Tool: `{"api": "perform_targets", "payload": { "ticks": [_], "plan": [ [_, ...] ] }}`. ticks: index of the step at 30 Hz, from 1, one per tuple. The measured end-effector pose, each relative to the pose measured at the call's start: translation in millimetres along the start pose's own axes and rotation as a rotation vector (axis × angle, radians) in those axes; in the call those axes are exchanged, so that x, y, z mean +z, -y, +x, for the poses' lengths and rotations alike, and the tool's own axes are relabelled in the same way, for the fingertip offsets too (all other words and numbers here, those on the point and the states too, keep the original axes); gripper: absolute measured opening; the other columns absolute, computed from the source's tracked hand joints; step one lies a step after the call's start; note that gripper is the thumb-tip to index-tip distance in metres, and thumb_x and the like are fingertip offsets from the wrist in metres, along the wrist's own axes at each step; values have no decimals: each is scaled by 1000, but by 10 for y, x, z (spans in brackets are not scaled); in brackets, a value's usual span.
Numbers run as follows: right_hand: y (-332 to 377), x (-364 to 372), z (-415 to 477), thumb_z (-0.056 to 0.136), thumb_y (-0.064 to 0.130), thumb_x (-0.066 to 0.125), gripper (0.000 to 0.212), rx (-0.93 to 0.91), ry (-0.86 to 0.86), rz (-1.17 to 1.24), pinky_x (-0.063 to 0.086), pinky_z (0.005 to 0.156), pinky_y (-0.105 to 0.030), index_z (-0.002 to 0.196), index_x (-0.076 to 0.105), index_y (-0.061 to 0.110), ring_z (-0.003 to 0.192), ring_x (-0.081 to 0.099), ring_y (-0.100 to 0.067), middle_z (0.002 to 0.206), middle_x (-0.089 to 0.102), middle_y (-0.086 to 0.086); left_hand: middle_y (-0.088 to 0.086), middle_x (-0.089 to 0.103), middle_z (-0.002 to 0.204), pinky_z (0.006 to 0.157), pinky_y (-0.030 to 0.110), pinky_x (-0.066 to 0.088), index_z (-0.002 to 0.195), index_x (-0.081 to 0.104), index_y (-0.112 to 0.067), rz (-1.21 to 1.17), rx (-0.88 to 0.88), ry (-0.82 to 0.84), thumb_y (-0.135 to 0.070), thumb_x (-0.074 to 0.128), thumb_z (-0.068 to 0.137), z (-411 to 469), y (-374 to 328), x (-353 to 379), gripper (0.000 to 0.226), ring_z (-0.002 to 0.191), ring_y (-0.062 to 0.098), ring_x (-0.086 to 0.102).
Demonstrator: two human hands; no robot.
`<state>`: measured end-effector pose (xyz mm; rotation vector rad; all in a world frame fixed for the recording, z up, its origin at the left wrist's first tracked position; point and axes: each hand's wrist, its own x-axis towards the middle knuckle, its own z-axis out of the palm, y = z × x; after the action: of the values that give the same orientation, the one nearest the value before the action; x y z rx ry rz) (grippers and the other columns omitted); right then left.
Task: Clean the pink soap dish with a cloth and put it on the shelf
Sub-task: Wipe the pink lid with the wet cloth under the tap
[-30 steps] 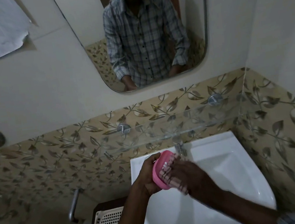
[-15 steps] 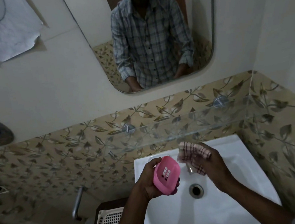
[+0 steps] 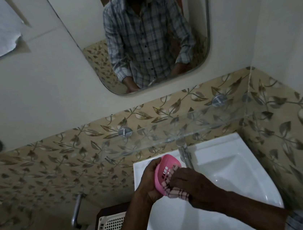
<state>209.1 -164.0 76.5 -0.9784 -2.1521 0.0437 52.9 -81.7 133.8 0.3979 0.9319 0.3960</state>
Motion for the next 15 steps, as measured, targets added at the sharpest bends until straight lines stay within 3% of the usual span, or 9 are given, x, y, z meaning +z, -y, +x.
{"api": "perform_targets", "payload": {
  "ticks": [4, 7, 9, 11, 13, 15],
  "plan": [
    [-200, -139, 77, 96, 13, 55, 24, -65, -115, -44, 48, 103, -47, 109, 72, 5, 110, 66, -30, 112, 72, -14, 21, 73, 88, 75, 35, 59, 93, 76, 3, 73, -18, 47, -35, 59, 78, -67, -98, 36, 44, 76, 33, 72],
    [-83, -50, 118, 85, 7, 61, 24, 33, -119, -75, 52, 98, -44, 105, 74, 2, 103, 69, -30, 107, 73, -15, 22, 71, 84, 73, 35, 59, 94, 71, 4, 29, 19, 24, -36, 59, 76, -32, -98, 86, 46, 73, 34, 70],
    [176, 50, 175, 76, 11, 64, 20, 336, -89, 126, 55, 75, -29, 93, 74, 14, 83, 68, -19, 89, 74, -2, 21, 66, 83, 74, 36, 55, 103, 65, 3, 4, 115, -99, -40, 58, 82, 63, -10, 57, 49, 76, 33, 66],
    [324, -23, 310, 74, 14, 57, 15, 810, -109, 564, 51, 55, -22, 80, 70, 19, 60, 64, -6, 68, 71, 7, 20, 70, 87, 73, 37, 54, 118, 63, 0, 38, 241, -204, -47, 51, 94, 136, 107, 21, 54, 82, 32, 66],
    [308, -124, 446, 79, 15, 57, 17, 1211, -203, 1027, 57, 55, -30, 85, 72, 9, 62, 72, -22, 72, 76, -10, 18, 77, 97, 69, 35, 57, 123, 65, -6, 147, 421, -267, -51, 45, 99, 202, 262, -12, 55, 89, 31, 73],
    [288, -215, 571, 82, 12, 59, 17, 1403, -315, 1243, 57, 52, -34, 87, 72, 2, 64, 72, -36, 77, 75, -24, 13, 78, 107, 70, 29, 61, 122, 67, -12, 211, 569, -279, -49, 37, 102, 262, 425, -7, 52, 97, 26, 75]
  ]
}}
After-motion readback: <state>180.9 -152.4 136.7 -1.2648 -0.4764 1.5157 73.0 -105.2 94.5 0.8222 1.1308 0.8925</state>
